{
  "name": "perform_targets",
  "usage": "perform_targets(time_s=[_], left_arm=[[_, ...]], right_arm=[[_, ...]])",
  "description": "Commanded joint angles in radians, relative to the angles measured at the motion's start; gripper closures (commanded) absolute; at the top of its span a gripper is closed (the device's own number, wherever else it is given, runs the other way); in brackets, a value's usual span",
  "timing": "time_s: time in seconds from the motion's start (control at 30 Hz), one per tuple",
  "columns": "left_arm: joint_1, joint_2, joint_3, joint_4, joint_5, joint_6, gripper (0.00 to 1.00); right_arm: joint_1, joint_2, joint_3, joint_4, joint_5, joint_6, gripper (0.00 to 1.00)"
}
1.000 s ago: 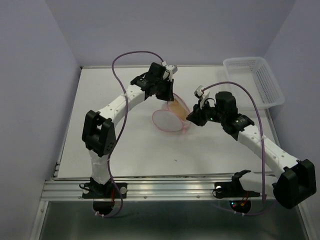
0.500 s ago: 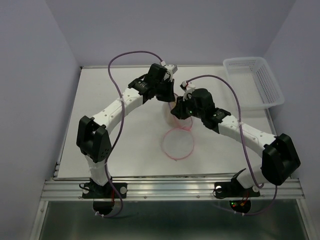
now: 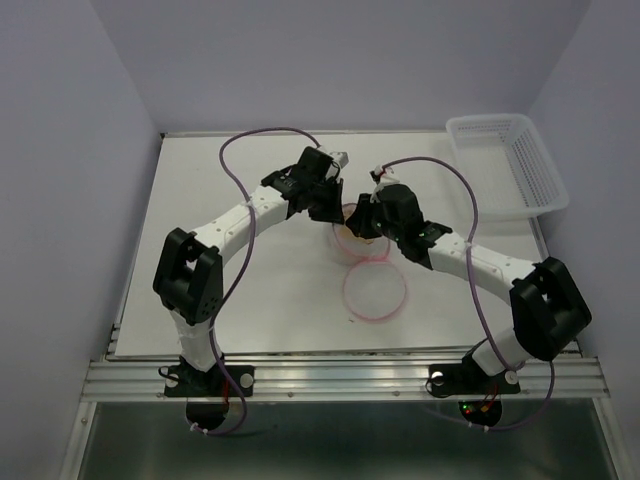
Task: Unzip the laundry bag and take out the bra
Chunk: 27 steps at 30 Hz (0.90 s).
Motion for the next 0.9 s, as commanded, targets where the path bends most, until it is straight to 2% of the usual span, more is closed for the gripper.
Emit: perform_targets(time_s=[0.0, 0.17, 0.27, 0.4, 0.43, 0.63, 0.73, 0.77, 0.87], left_arm=[[-0.005, -0.025, -0.028, 0.057, 0.030, -0.043, 1.00], [-0.005, -0.013, -0.030, 0.062, 0.019, -0.073, 1.00], [-0.004, -0.014, -0.033, 0.078, 0.026, -0.087, 1.00], [-0.005, -0.016, -0.045, 0.089, 0.037, -0.090, 1.00], [-0.004, -0.016, -0.050, 0.089, 0.037, -0.092, 1.00], [-0.004, -0.013, -0.060, 0.108, 0.043, -0.095, 1.00], [-0.004, -0.006, -0.062, 0.108, 0.043, -0.099, 1.00], [-0.004, -0.005, -0.066, 0.112, 0.048, -0.102, 1.00], [-0.004, -0.003, -0.080, 0.123, 0.060, -0.109, 1.00]], right_arm=[[0.008, 0.053, 0.012, 0.029, 0.044, 0.057, 0.70], [0.017, 0.122, 0.032, 0.035, 0.091, 0.058, 0.69], [0.017, 0.157, 0.055, 0.028, 0.152, 0.063, 0.40], [0.017, 0.168, 0.060, -0.003, 0.186, 0.045, 0.17], [0.017, 0.171, 0.059, -0.006, 0.189, 0.040, 0.14], [0.027, 0.210, 0.057, -0.051, 0.208, 0.017, 0.13], [0.036, 0.216, 0.062, -0.080, 0.266, -0.001, 0.13], [0.036, 0.223, 0.068, -0.116, 0.299, -0.001, 0.15], [0.036, 0.252, 0.081, -0.150, 0.338, 0.008, 0.32]])
